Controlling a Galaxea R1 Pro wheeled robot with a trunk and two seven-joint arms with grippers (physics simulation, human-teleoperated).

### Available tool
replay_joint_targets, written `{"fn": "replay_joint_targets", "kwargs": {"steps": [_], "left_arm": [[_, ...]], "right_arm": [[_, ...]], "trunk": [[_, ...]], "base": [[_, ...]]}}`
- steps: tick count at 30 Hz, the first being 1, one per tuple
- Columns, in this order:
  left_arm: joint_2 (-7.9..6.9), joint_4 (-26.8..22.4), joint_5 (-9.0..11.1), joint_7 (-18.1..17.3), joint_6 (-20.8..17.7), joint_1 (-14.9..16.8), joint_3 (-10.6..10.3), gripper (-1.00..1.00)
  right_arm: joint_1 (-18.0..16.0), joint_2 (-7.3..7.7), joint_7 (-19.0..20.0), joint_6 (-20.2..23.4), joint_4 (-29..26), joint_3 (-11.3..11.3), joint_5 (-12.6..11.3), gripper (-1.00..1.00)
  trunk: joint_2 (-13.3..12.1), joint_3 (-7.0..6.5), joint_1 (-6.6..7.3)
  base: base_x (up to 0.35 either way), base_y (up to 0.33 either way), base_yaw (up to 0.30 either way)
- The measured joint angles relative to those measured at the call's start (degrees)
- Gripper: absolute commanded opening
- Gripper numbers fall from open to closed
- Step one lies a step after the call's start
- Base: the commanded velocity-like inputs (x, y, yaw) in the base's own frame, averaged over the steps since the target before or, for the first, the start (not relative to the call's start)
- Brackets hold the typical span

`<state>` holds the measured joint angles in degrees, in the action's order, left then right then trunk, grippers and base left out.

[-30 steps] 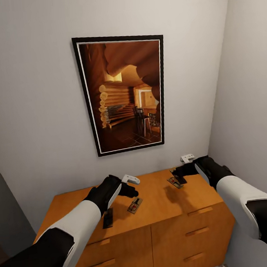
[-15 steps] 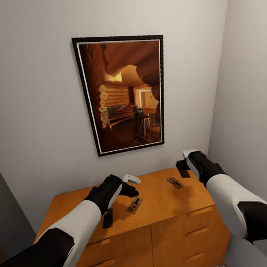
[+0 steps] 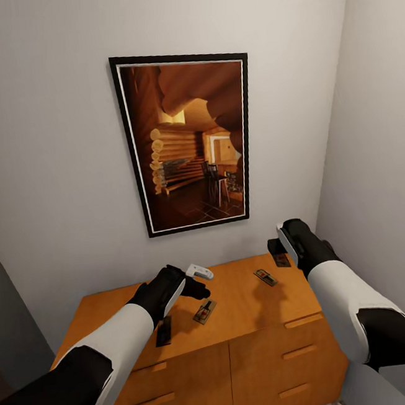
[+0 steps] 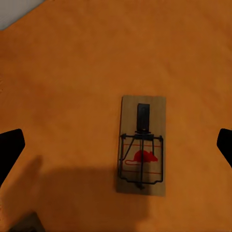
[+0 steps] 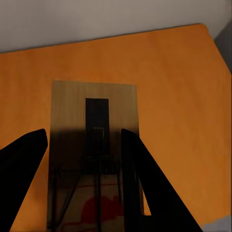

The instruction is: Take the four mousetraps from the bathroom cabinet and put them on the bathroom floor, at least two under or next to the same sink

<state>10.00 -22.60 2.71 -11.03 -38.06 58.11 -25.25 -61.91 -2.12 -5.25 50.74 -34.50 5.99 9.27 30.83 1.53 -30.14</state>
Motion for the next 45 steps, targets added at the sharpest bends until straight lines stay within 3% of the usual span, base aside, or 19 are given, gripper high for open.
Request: {"fn": "replay_joint_targets", "kwargs": {"steps": [35,45], "left_arm": [[0.00,0.03,0.01,-0.66,-0.05,0.00,0.00,1.00],[0.00,0.04,0.07,-5.09,-0.10,-0.01,-0.01,1.00]], "right_arm": [[0.00,-0.96,-0.10,0.99,-0.76,-0.07,-0.13,-1.00],[0.00,-0.96,-0.10,0.99,-0.76,-0.05,-0.13,-1.00]], "trunk": [[0.00,0.00,0.00],[0.00,0.00,0.00]], "base": [[0.000,0.000,0.000],[0.000,0.000,0.000]]}}
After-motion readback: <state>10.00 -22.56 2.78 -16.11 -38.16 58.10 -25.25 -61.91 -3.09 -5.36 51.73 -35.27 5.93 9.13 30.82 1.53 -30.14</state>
